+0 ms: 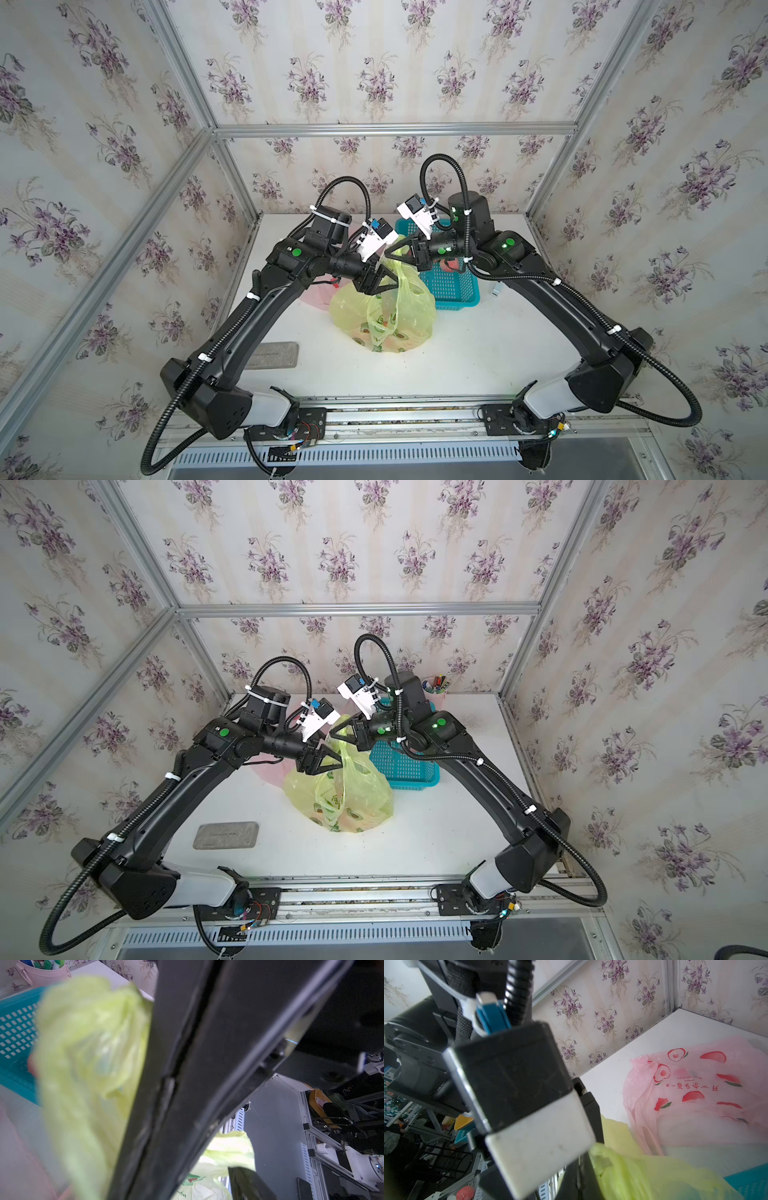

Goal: Place the peach into a plastic bag & tie a knot
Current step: Cross the plastic bag at the center of the board.

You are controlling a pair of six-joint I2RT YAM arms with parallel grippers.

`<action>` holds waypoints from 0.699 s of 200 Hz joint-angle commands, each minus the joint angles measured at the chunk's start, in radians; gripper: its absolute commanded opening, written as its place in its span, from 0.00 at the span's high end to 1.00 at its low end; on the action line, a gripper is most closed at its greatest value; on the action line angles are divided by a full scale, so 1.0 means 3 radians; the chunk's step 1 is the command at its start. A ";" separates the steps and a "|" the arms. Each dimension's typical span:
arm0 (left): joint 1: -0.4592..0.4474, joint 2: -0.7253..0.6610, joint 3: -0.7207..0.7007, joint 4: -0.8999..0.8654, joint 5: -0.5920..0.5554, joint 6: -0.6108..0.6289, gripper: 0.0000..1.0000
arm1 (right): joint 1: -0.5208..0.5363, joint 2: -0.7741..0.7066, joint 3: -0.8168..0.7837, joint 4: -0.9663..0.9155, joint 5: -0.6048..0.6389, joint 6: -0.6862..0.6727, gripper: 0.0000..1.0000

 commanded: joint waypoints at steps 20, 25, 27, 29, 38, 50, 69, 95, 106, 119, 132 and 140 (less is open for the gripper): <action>0.0054 0.0020 0.0069 -0.0124 0.0194 0.0138 0.38 | -0.0009 -0.0007 0.0004 -0.0002 0.0015 -0.0186 1.00; 0.0066 0.0025 0.0070 -0.0126 0.0216 0.0145 0.38 | -0.0009 -0.0001 0.0004 -0.0002 0.0012 -0.0187 1.00; 0.0070 0.0028 0.0074 -0.0128 0.0227 0.0149 0.38 | -0.0009 -0.0003 0.0007 0.0000 0.0010 -0.0187 1.00; 0.0076 0.0030 0.0075 -0.0127 0.0238 0.0147 0.38 | -0.0007 -0.0001 0.0006 0.0005 0.0010 -0.0187 1.00; 0.0094 0.0030 0.0093 -0.0133 0.0276 0.0145 0.38 | -0.0006 0.0004 0.0005 0.0011 -0.0004 -0.0182 1.00; 0.0101 0.0030 0.0096 -0.0133 0.0329 0.0144 0.37 | -0.0008 0.0019 0.0004 0.0016 -0.0016 -0.0185 1.00; 0.0103 0.0030 0.0096 -0.0138 0.0383 0.0150 0.37 | -0.0008 0.0029 0.0002 0.0026 -0.0021 -0.0182 1.00; 0.0109 0.0137 0.0087 -0.0147 0.0443 0.0168 0.32 | -0.0009 0.0035 0.0005 0.0037 -0.0029 -0.0187 1.00; 0.0122 0.0138 0.0095 -0.0147 0.0480 0.0168 0.31 | -0.0009 0.0035 0.0010 0.0042 -0.0036 -0.0183 1.00; 0.0122 0.0157 0.0114 -0.0144 0.0469 0.0160 0.30 | -0.0009 0.0038 0.0007 0.0066 -0.0082 -0.0168 1.00; 0.0119 0.0172 0.0116 -0.0144 0.0457 0.0159 0.30 | -0.0007 0.0039 0.0006 0.0105 -0.0135 -0.0142 1.00; 0.0121 0.0174 0.0112 -0.0144 0.0472 0.0158 0.30 | -0.0009 0.0038 -0.0002 0.0135 -0.0153 -0.0123 1.00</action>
